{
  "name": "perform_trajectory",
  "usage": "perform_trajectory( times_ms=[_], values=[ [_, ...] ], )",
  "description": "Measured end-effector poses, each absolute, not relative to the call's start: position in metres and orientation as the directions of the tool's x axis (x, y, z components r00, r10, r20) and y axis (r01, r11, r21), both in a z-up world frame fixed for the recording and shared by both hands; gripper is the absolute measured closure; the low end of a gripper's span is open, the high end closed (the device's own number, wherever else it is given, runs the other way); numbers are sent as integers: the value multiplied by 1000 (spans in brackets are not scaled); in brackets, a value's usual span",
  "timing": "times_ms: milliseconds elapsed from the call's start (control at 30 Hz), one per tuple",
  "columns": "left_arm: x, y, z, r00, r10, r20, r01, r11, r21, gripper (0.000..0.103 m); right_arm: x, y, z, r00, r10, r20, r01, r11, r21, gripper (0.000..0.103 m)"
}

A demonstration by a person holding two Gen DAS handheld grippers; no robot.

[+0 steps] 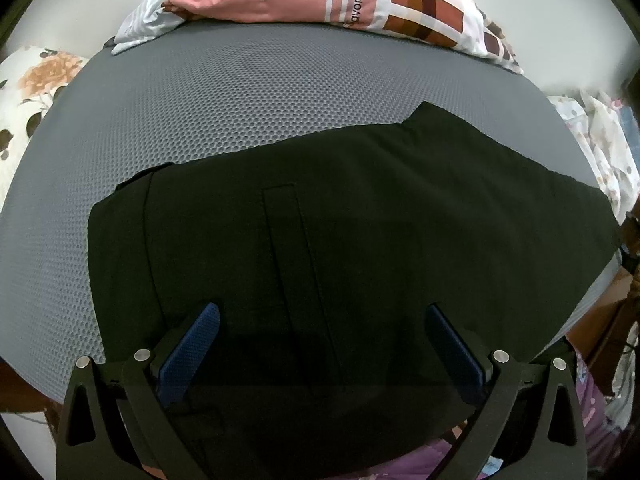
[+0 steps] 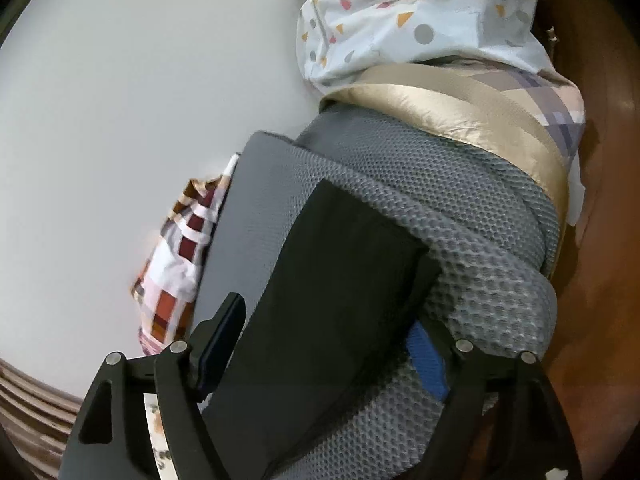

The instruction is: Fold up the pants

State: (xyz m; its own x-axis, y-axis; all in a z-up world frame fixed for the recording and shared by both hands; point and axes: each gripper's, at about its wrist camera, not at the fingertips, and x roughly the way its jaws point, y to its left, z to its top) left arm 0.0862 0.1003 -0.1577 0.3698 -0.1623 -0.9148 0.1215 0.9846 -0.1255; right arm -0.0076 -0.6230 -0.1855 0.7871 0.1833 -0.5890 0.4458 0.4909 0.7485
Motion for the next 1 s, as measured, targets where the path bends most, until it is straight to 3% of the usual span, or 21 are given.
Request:
perform_trajectory(
  times_ms=[133,300,367,400,567,767,1000],
  values=[
    [86,101,-158,370,-169,-913,118,984,-134,1,3,-621,-188,733,137,-666,497,559,663,68],
    [86,99,-158,371,-161,-915,123,985,-123,1,-1,-638,-201,789,212,-576,462,412,785,57],
    [86,98,-158,370,-156,-916,125,985,-117,1,2,-639,-203,774,195,-603,481,439,759,70],
    [86,98,-158,370,-155,-916,126,985,-116,1,5,-638,-204,748,184,-638,506,464,727,91],
    [86,100,-157,371,-168,-913,114,984,-135,1,0,-630,-191,778,167,-606,479,465,744,93],
    [86,99,-157,371,-169,-913,117,984,-135,1,11,-575,-127,816,204,-541,336,594,731,93],
    [86,101,-154,368,-199,-908,120,979,-166,1,33,-464,-92,765,308,-566,173,748,641,93]
  ],
)
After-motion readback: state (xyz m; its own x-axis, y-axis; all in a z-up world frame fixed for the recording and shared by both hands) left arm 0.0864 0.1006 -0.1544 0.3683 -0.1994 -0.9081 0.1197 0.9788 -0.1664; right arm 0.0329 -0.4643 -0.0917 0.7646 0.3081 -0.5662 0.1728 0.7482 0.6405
